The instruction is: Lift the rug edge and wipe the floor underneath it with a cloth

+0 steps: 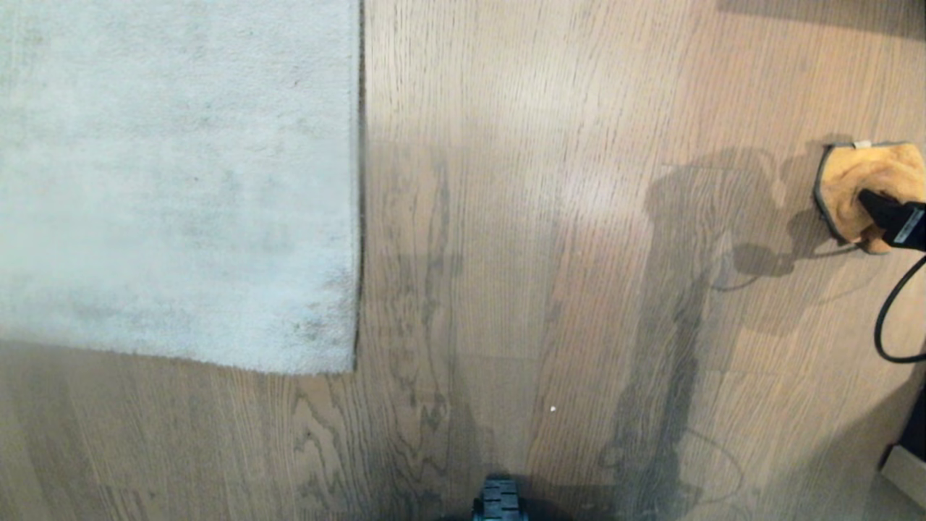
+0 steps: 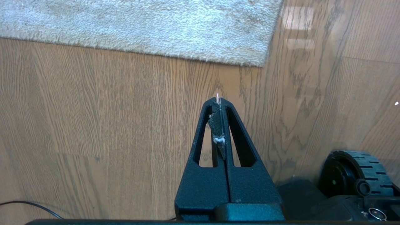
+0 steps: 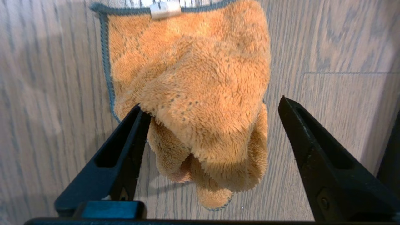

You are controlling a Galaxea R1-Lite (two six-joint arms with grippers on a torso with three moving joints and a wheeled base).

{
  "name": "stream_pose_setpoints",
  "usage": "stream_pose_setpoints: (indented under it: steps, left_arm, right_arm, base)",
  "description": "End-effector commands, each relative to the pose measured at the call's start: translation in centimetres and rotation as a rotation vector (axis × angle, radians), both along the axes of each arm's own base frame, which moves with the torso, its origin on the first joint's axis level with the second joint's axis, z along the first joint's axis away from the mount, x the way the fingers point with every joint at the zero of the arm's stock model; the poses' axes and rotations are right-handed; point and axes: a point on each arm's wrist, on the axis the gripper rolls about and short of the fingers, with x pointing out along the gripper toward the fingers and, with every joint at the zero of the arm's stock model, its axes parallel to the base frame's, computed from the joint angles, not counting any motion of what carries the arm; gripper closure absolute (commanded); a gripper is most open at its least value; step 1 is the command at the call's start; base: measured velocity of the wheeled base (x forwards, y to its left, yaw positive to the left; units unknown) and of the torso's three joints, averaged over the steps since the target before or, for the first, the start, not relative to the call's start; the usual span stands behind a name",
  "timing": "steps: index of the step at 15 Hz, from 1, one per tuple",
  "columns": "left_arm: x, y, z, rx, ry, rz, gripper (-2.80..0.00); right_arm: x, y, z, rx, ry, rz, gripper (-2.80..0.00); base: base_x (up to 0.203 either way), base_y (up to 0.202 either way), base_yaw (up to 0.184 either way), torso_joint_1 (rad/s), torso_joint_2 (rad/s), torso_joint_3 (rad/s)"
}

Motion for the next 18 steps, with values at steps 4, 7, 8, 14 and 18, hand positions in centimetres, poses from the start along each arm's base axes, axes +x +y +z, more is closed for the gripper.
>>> stream_pose_setpoints:
  steps: [4,7,8,14,18]
  left_arm:
    - [0.0,0.0,0.0,-0.001,0.0,0.001,0.0]
    - [0.0,0.0,0.0,-0.001,0.0,0.001,0.0]
    - [0.0,0.0,0.0,-0.001,0.0,0.001,0.0]
    - [0.0,0.0,0.0,-0.001,0.0,0.001,0.0]
    - [0.0,0.0,0.0,-0.001,0.0,0.001,0.0]
  right_arm:
    - [-2.6,1.3,2.2,-0.011,-0.021,0.001,-2.8]
    - [-4.4,2.3,2.2,-0.003,-0.006,0.005,-2.8]
    - [-5.2,2.7,2.1,-0.001,-0.002,0.005,-2.8]
    - [-7.8,4.0,1.3,0.01,0.019,0.005,0.0]
    - [-8.5,4.3,0.9,0.014,0.026,0.003,0.0]
  base:
    - [0.0,0.0,0.0,0.0,0.0,0.0]
    - [0.0,0.0,0.0,0.0,0.0,0.0]
    - [0.0,0.0,0.0,0.0,0.0,0.0]
    - [0.0,0.0,0.0,0.0,0.0,0.0]
    - [0.0,0.0,0.0,0.0,0.0,0.0]
